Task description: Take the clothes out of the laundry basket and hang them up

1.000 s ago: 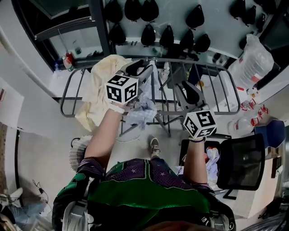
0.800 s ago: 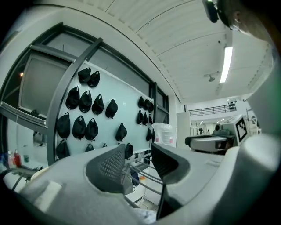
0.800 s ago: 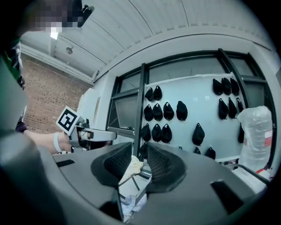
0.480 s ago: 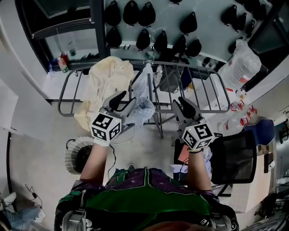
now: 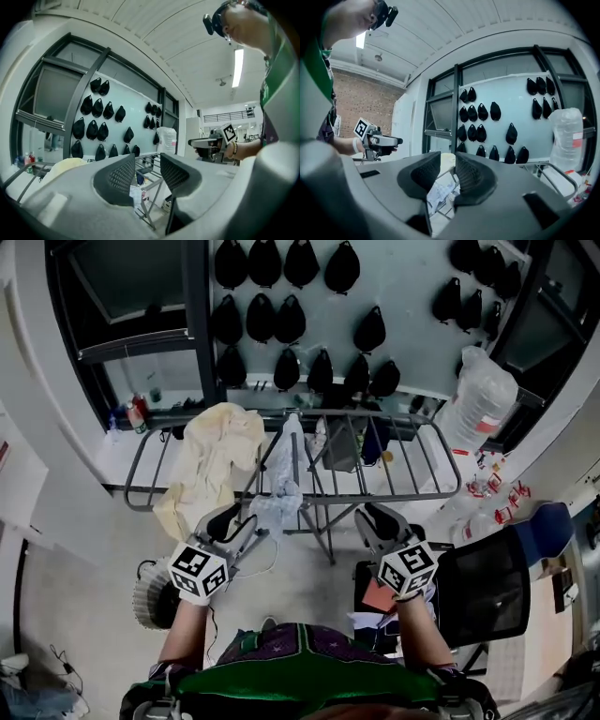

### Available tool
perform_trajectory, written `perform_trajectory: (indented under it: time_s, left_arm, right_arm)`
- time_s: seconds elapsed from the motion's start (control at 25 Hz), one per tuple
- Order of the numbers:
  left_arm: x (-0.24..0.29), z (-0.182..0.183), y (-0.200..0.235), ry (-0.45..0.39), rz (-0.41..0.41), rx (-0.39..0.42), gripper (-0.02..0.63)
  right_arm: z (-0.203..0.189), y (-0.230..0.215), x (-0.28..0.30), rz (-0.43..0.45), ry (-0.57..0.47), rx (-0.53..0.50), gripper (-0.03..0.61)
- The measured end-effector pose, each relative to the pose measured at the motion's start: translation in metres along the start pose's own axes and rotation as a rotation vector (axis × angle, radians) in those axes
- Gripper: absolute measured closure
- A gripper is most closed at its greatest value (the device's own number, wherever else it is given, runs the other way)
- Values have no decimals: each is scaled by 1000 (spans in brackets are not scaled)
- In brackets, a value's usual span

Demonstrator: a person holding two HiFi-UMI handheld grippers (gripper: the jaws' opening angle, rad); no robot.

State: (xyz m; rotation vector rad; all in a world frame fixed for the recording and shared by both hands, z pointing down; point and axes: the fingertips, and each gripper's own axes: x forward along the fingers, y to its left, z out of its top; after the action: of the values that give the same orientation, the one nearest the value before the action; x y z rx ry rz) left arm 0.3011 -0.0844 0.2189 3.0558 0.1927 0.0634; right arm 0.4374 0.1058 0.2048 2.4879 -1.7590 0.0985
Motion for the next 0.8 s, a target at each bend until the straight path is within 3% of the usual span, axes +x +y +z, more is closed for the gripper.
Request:
perform_trajectory:
  time_s: [0.12,0.36,0.52,0.8]
  left_arm:
    - [-13,-1,-34,-4,10,-4,451]
    - [-45,8,-88,-66,127,-53,462]
    - [-68,25,-121,-78,189,-8,471]
    - [-111,52,-123,-141,273,34,546]
  right_arm:
    - [-6,-9,-41,-10,-31,45,482]
    - [-7,-31,-124,-46,-120,119,485]
    - [4,-34,-164,-49,-159,126,486]
    - [32,-25,-194,-109,-211,110,515]
